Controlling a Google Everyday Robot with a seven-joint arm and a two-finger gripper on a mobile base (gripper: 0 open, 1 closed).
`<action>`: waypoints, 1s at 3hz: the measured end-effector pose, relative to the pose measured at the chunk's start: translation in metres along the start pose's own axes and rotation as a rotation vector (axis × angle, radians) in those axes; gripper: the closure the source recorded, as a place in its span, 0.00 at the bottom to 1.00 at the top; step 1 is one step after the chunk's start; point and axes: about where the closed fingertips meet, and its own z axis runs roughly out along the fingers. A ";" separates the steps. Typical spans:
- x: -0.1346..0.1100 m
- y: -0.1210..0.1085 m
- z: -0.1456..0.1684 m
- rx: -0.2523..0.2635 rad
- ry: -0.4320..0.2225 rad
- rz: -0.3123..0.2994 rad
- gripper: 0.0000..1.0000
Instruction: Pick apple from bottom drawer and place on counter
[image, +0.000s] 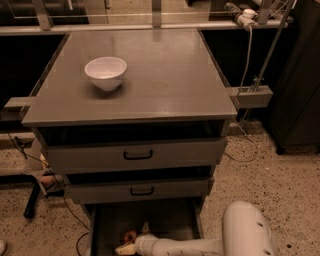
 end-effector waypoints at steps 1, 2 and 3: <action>0.015 -0.002 0.013 0.008 0.006 0.002 0.00; 0.016 -0.003 0.013 0.009 0.006 0.003 0.19; 0.016 -0.003 0.013 0.009 0.006 0.003 0.43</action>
Offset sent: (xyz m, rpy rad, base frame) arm 0.0000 0.0010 -0.0170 -0.0062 0.0020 -0.0047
